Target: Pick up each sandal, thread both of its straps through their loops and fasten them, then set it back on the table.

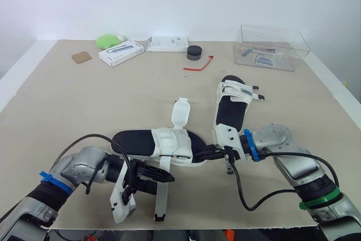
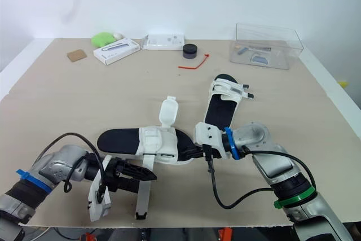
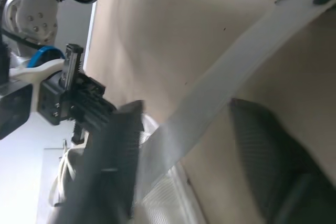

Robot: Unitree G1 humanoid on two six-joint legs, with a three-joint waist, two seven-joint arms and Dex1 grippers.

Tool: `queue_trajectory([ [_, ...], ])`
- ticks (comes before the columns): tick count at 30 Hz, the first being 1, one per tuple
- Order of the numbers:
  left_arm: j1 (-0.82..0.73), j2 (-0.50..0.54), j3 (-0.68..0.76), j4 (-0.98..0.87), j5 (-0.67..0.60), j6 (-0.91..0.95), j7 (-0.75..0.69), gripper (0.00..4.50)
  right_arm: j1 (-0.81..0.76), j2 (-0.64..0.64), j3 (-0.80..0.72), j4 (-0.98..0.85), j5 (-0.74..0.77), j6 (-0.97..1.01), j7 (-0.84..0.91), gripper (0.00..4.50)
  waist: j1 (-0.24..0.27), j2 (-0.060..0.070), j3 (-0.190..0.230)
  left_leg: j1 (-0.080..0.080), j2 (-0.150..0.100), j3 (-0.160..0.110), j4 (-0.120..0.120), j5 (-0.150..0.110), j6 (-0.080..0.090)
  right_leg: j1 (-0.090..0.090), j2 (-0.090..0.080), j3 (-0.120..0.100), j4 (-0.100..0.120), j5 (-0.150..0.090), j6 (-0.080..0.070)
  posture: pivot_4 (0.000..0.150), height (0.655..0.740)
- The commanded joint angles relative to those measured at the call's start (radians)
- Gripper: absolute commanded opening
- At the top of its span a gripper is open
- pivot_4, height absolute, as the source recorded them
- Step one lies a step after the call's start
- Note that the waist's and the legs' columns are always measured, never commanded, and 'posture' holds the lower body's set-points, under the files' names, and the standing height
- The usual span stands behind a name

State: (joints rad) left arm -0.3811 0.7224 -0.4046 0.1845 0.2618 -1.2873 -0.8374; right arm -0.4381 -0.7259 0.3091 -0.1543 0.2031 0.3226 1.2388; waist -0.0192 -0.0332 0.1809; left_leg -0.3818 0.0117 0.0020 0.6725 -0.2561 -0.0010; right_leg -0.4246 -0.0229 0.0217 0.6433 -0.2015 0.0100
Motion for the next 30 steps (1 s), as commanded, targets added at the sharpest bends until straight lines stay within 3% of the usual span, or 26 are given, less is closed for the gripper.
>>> queue_trajectory([
  [1, -0.015, 0.0, -0.007, -0.026, 0.002, 0.02, 0.035, 0.41, 0.009, -0.024, -0.004, -0.006, -0.016, 0.009, 0.003, 0.0, 0.0, 0.0, 0.0, 0.0, 0.0, 0.0, 0.0, 0.0, 0.0, 0.0, 0.0, 0.0, 0.0, 0.0, 0.0, 0.15, 0.74],
  [3, -0.023, 0.002, -0.016, -0.032, -0.025, 0.056, 0.039, 0.04, 0.009, -0.023, -0.003, -0.007, -0.016, 0.011, 0.003, 0.0, 0.0, 0.0, 0.0, 0.0, 0.0, 0.0, 0.0, 0.0, 0.0, 0.0, 0.0, 0.0, 0.0, 0.0, 0.0, 0.15, 0.74],
  [7, -0.025, 0.025, -0.053, -0.077, -0.186, 0.218, 0.004, 0.04, 0.008, -0.022, -0.003, -0.007, -0.015, 0.011, 0.002, 0.0, 0.0, 0.0, 0.0, 0.0, 0.0, 0.0, 0.0, 0.0, 0.0, 0.0, 0.0, 0.0, 0.0, 0.0, 0.0, 0.15, 0.74],
  [12, -0.004, 0.09, -0.058, -0.281, -0.573, 0.631, -0.135, 0.04, 0.008, -0.023, -0.003, -0.005, -0.016, 0.01, 0.003, 0.0, -0.001, 0.0, 0.0, 0.0, 0.0, 0.0, 0.0, 0.0, 0.0, 0.0, 0.0, 0.0, 0.001, 0.0, 0.0, 0.15, 0.74],
  [15, -0.018, 0.105, -0.018, -0.414, -0.772, 0.921, -0.139, 0.04, 0.008, -0.024, -0.003, -0.002, -0.018, 0.008, 0.003, 0.0, -0.001, 0.0, 0.0, 0.0, 0.0, -0.001, 0.0, 0.0, 0.0, 0.0, 0.001, 0.0, 0.001, 0.0, 0.0, 0.15, 0.74],
  [21, -0.053, 0.049, 0.075, -0.447, -0.918, 1.301, -0.106, 0.04, 0.004, -0.018, 0.0, 0.003, -0.02, 0.007, 0.0, 0.0, -0.001, 0.0, 0.0, 0.001, 0.0, -0.001, 0.0, 0.0, 0.0, 0.0, 0.001, 0.0, 0.001, 0.0, 0.0, 0.15, 0.74],
  [30, -0.039, -0.065, 0.199, -0.336, -0.931, 1.521, -0.084, 0.04, 0.006, -0.02, -0.002, -0.003, -0.02, 0.011, -0.003, 0.0, -0.001, 0.0, 0.0, 0.001, 0.0, -0.002, 0.0, 0.0, 0.0, 0.0, 0.002, 0.0, 0.002, -0.001, 0.0, 0.15, 0.74],
])
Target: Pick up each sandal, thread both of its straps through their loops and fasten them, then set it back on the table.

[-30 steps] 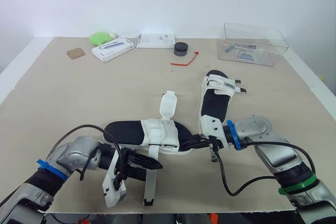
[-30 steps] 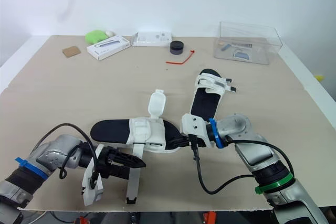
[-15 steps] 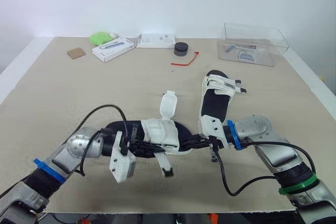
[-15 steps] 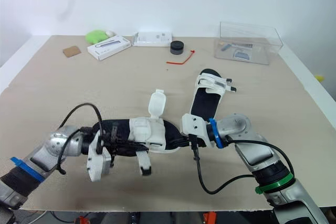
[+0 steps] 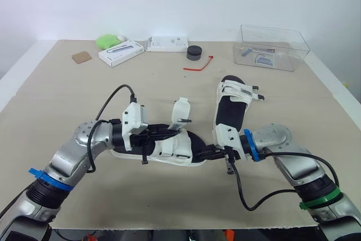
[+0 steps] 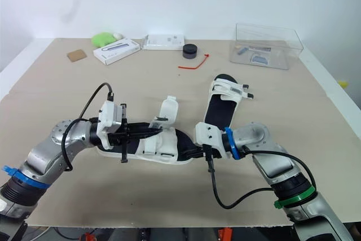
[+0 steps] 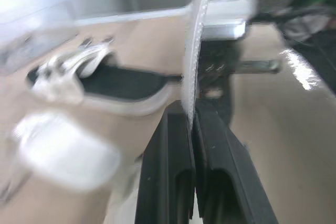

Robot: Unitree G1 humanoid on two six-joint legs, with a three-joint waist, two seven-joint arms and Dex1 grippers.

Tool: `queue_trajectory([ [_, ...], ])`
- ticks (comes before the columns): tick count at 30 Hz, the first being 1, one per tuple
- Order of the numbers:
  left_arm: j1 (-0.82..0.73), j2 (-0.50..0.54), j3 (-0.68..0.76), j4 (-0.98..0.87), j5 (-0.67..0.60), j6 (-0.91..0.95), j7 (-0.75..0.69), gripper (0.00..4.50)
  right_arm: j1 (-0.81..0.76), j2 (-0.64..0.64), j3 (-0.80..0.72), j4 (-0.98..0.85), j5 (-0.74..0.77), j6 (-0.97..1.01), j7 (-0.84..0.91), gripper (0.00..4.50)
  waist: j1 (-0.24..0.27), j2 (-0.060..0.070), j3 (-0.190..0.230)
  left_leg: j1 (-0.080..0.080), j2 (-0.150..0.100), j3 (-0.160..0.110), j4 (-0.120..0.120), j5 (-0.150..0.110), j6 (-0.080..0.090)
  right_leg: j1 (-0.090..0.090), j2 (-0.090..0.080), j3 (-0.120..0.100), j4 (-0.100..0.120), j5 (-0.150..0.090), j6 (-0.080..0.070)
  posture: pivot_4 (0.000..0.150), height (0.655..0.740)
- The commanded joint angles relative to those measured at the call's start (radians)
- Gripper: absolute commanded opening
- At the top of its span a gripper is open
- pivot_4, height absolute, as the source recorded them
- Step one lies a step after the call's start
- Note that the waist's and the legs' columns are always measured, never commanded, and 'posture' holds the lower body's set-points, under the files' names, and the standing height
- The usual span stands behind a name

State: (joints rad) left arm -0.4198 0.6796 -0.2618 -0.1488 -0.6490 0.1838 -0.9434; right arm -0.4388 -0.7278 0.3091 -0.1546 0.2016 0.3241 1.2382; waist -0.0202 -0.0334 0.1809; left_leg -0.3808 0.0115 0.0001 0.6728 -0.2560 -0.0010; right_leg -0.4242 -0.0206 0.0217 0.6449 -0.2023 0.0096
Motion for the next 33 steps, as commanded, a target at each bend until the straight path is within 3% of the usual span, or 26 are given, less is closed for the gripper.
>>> queue_trajectory([
  [1, 0.0, -0.035, 0.068, 0.007, -0.021, 0.072, 0.024, 0.04, 0.007, -0.019, -0.003, -0.004, -0.018, 0.011, -0.001, 0.0, 0.0, 0.0, 0.0, 0.0, 0.0, 0.0, 0.0, 0.0, 0.0, 0.0, 0.0, 0.0, 0.0, 0.0, 0.0, 0.15, 0.74],
  [19, 0.051, -0.149, 0.151, 0.076, 0.044, 0.206, 0.042, 0.04, 0.02, -0.038, -0.01, -0.022, -0.013, 0.014, -0.002, 0.0, 0.0, 0.0, 0.0, 0.0, 0.0, 0.0, 0.0, 0.0, 0.0, 0.0, -0.001, 0.001, 0.0, 0.0, 0.0, 0.15, 0.74],
  [22, 0.061, -0.149, 0.177, 0.082, 0.061, 0.208, 0.062, 0.88, 0.019, -0.041, -0.01, -0.02, -0.014, 0.01, 0.0, 0.0, 0.0, 0.0, 0.0, 0.0, 0.0, 0.0, 0.0, 0.0, 0.0, 0.0, -0.001, 0.001, 0.0, 0.0, 0.0, 0.15, 0.74],
  [23, 0.06, -0.149, 0.182, 0.087, 0.071, 0.2, 0.065, 1.49, 0.017, -0.04, -0.01, -0.017, -0.014, 0.009, 0.001, 0.0, 0.0, 0.0, 0.0, 0.0, 0.0, 0.0, 0.0, 0.0, 0.0, 0.0, -0.001, 0.001, 0.0, 0.0, 0.0, 0.15, 0.74],
  [25, 0.055, -0.151, 0.191, 0.097, 0.091, 0.189, 0.066, 2.28, 0.016, -0.04, -0.008, -0.016, -0.015, 0.007, 0.001, 0.0, 0.0, 0.0, 0.0, 0.0, 0.0, 0.0, 0.0, 0.0, 0.0, 0.0, -0.001, 0.001, 0.0, 0.0, 0.0, 0.15, 0.74],
  [33, -0.01, -0.143, 0.198, 0.218, 0.2, 0.071, 0.006, 2.28, 0.004, -0.032, 0.001, -0.006, -0.019, -0.001, 0.005, 0.0, 0.0, 0.0, 0.0, 0.0, -0.001, 0.0, 0.0, 0.0, 0.0, 0.0, -0.001, 0.001, 0.0, 0.0, 0.0, 0.15, 0.74],
])
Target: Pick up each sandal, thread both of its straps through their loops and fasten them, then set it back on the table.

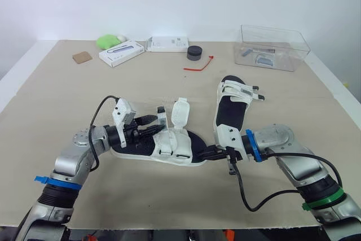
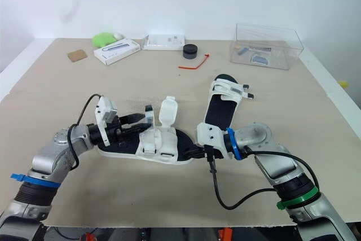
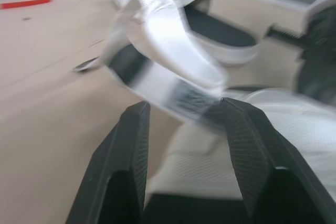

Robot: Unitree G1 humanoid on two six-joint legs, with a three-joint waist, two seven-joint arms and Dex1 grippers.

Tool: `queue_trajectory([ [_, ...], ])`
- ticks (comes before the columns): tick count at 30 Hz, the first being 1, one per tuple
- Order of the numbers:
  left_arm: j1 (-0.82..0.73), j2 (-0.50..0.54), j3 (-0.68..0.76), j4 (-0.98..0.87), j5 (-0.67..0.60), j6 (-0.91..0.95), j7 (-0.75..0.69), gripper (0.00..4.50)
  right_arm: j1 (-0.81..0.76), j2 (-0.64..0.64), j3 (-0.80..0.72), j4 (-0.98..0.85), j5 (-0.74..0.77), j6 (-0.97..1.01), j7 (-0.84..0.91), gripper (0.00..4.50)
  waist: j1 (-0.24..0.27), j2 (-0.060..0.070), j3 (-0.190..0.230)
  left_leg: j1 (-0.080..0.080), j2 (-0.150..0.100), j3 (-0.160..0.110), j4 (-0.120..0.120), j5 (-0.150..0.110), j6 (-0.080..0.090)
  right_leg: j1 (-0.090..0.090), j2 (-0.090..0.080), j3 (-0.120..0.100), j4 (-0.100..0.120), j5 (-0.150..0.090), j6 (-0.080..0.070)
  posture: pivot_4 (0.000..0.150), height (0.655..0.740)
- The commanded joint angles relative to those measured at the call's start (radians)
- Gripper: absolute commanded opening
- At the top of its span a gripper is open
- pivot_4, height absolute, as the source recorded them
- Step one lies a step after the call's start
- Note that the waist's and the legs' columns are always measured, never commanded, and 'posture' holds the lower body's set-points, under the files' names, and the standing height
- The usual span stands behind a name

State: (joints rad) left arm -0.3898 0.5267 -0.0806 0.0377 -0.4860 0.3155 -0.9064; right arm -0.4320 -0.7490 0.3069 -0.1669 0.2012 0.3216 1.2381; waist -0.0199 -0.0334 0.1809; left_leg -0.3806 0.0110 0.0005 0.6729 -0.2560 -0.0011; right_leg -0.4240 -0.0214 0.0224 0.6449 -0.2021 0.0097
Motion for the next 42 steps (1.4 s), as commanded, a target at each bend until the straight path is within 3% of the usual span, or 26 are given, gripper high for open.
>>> queue_trajectory([
  [1, -0.061, 0.01, 0.022, 0.055, 0.05, -0.086, -0.041, 2.28, -0.005, -0.009, 0.003, 0.008, -0.018, 0.001, 0.005, 0.0, 0.0, 0.0, 0.0, 0.0, 0.0, 0.0, 0.0, 0.0, 0.0, 0.0, 0.0, 0.0, 0.0, 0.0, 0.0, 0.15, 0.74],
  [6, -0.152, -0.008, 0.044, 0.117, 0.046, -0.106, -0.078, 2.28, -0.007, -0.009, 0.002, 0.013, -0.02, -0.003, 0.006, 0.0, 0.0, 0.0, 0.0, -0.001, 0.0, 0.0, 0.0, 0.0, 0.0, 0.0, 0.0, 0.0, 0.0, 0.0, 0.0, 0.15, 0.74],
  [11, -0.185, -0.015, 0.002, 0.062, -0.027, 0.051, -0.174, 2.28, -0.003, -0.008, 0.001, 0.01, -0.019, 0.0, 0.002, 0.0, 0.0, 0.0, 0.0, -0.001, 0.0, 0.0, 0.0, 0.0, 0.0, 0.0, 0.0, 0.0, 0.0, 0.0, 0.0, 0.15, 0.74],
  [14, -0.196, -0.015, -0.027, 0.06, -0.077, 0.194, -0.228, 1.51, 0.0, -0.006, 0.001, 0.006, -0.018, 0.003, -0.004, 0.0, -0.001, 0.0, 0.0, -0.001, 0.0, 0.0, 0.0, 0.0, 0.0, 0.0, 0.0, 0.0, 0.0, 0.0, 0.0, 0.15, 0.74],
  [17, -0.222, -0.012, -0.035, 0.093, -0.109, 0.32, -0.256, 0.11, 0.002, -0.004, 0.001, 0.002, -0.018, 0.005, -0.009, 0.0, -0.001, 0.0, 0.0, -0.001, 0.0, 0.0, 0.0, 0.0, 0.0, 0.0, 0.0, 0.0, 0.0, 0.0, 0.0, 0.15, 0.74],
  [18, -0.231, -0.007, -0.038, 0.105, -0.114, 0.35, -0.271, 0.02, 0.003, -0.004, 0.0, 0.0, -0.018, 0.007, -0.011, 0.0, -0.001, 0.0, 0.0, -0.001, 0.0, 0.0, 0.0, 0.0, 0.0, 0.0, 0.0, 0.0, 0.0, 0.0, 0.0, 0.15, 0.74],
  [24, -0.278, 0.007, -0.099, 0.206, -0.034, 0.348, -0.351, 0.02, 0.006, -0.003, -0.001, -0.002, -0.018, 0.008, -0.016, 0.0, -0.001, 0.0, 0.0, -0.001, 0.0, -0.001, 0.0, 0.0, 0.0, 0.0, 0.001, -0.001, 0.0, 0.0, 0.0, 0.15, 0.74],
  [31, -0.345, -0.035, -0.09, 0.381, 0.07, 0.217, -0.32, 0.02, 0.008, -0.002, -0.002, -0.006, -0.019, 0.01, -0.023, 0.0, -0.001, 0.0, 0.0, -0.001, 0.0, -0.001, 0.0, 0.0, 0.0, 0.0, 0.001, -0.001, 0.0, 0.0, 0.0, 0.15, 0.74],
  [37, -0.353, -0.027, -0.092, 0.414, 0.099, 0.184, -0.357, 0.02, 0.016, -0.005, -0.005, -0.013, -0.016, 0.015, -0.029, 0.0, -0.001, 0.0, 0.0, -0.002, 0.0, -0.001, 0.0, 0.0, 0.0, -0.001, 0.001, 0.0, 0.0, -0.001, 0.0, 0.15, 0.74],
  [42, -0.372, -0.051, -0.064, 0.474, 0.138, 0.12, -0.307, 0.02, 0.012, 0.0, -0.001, -0.01, -0.017, 0.015, -0.032, 0.0, -0.001, 0.0, 0.0, -0.001, 0.0, -0.001, 0.0, 0.0, 0.0, -0.001, 0.001, -0.001, 0.0, 0.0, 0.0, 0.15, 0.74],
])
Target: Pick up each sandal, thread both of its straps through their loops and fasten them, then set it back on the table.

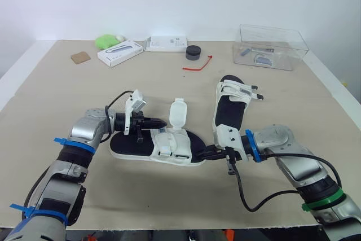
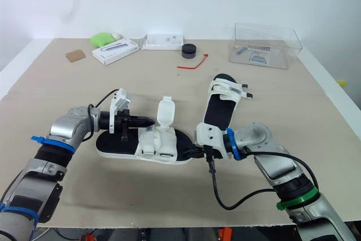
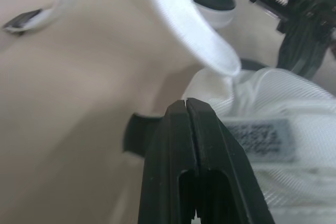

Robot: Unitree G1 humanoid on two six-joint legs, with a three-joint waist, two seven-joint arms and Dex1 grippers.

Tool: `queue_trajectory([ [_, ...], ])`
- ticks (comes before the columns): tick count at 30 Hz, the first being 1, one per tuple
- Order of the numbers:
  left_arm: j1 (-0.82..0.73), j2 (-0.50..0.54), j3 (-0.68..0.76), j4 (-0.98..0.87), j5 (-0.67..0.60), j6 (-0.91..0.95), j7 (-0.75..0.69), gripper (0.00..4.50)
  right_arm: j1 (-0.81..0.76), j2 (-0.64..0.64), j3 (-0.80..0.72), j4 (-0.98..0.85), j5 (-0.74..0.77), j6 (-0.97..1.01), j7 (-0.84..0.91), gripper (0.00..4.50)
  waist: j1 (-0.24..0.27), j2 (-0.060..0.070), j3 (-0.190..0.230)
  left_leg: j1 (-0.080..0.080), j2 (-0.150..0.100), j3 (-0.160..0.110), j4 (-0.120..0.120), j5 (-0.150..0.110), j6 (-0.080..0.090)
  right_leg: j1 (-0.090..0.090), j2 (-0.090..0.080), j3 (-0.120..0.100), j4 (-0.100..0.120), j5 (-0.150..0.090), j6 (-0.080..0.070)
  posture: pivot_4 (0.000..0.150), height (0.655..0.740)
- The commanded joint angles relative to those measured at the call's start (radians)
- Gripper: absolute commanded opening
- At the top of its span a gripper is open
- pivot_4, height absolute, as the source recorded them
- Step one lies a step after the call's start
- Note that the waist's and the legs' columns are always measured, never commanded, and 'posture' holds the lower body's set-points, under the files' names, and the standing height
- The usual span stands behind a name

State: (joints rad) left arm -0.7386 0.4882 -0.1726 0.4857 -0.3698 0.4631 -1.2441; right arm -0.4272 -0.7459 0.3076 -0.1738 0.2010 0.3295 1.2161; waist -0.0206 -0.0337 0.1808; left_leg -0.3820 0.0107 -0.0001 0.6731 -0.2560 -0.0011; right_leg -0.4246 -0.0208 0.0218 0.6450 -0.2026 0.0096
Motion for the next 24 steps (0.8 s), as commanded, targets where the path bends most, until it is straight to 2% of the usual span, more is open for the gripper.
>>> queue_trajectory([
  [1, -0.033, -0.023, 0.041, 0.038, 0.026, -0.044, 0.053, 0.02, 0.006, -0.003, -0.002, -0.001, -0.017, 0.005, -0.01, 0.0, 0.0, 0.0, 0.0, 0.0, 0.0, 0.0, 0.0, 0.0, 0.0, 0.0, 0.0, 0.0, 0.0, 0.0, 0.0, 0.15, 0.74],
  [8, -0.108, -0.057, 0.122, 0.099, -0.007, -0.016, 0.104, 0.02, -0.001, 0.001, 0.001, 0.008, -0.02, 0.001, -0.008, 0.0, -0.001, 0.0, 0.0, -0.001, 0.0, 0.0, 0.0, 0.0, 0.0, -0.001, 0.0, 0.0, 0.0, 0.0, 0.0, 0.15, 0.74],
  [9, -0.116, -0.058, 0.127, 0.102, -0.009, -0.01, 0.103, 0.55, -0.002, 0.001, 0.001, 0.009, -0.021, 0.0, -0.007, 0.0, -0.001, 0.0, 0.0, -0.001, 0.0, 0.0, 0.0, 0.0, 0.0, -0.001, 0.001, 0.0, 0.0, 0.0, 0.0, 0.15, 0.74],
  [12, -0.145, -0.048, 0.135, 0.099, -0.033, 0.083, 0.059, 1.72, -0.005, 0.003, 0.002, 0.013, -0.022, -0.001, -0.007, 0.0, -0.001, 0.0, 0.0, -0.001, 0.0, 0.0, 0.0, 0.0, 0.0, -0.001, 0.001, -0.001, 0.0, 0.0, 0.0, 0.15, 0.74],
  [17, -0.166, -0.005, 0.071, 0.053, -0.054, 0.267, -0.075, 4.16, -0.001, 0.002, 0.001, 0.011, -0.022, -0.003, -0.008, 0.0, -0.003, 0.0, 0.0, -0.001, 0.0, 0.0, 0.0, 0.0, 0.0, -0.001, 0.002, 0.0, 0.0, 0.0, 0.0, 0.15, 0.74],
  [18, -0.166, 0.0, 0.062, 0.049, -0.051, 0.284, -0.088, 4.41, 0.0, 0.002, 0.001, 0.01, -0.022, -0.003, -0.008, 0.0, -0.003, 0.0, 0.0, -0.001, 0.0, 0.0, 0.0, 0.0, 0.0, -0.001, 0.002, -0.001, 0.0, 0.0, 0.0, 0.15, 0.74],
  [21, -0.183, -0.017, 0.079, 0.037, -0.086, 0.372, -0.084, 4.41, 0.001, 0.003, 0.0, 0.011, -0.023, -0.004, -0.009, 0.0, -0.002, 0.0, 0.0, -0.001, 0.0, -0.001, 0.0, 0.0, 0.0, -0.001, 0.002, -0.001, 0.0, 0.0, 0.0, 0.15, 0.74],
  [24, -0.231, -0.064, 0.117, 0.108, -0.091, 0.395, -0.024, 4.41, 0.001, 0.003, 0.0, 0.012, -0.025, -0.006, -0.011, 0.0, -0.002, -0.001, 0.0, -0.002, 0.0, -0.001, 0.001, 0.0, 0.0, -0.001, 0.002, -0.001, 0.0, 0.0, 0.0, 0.15, 0.74],
])
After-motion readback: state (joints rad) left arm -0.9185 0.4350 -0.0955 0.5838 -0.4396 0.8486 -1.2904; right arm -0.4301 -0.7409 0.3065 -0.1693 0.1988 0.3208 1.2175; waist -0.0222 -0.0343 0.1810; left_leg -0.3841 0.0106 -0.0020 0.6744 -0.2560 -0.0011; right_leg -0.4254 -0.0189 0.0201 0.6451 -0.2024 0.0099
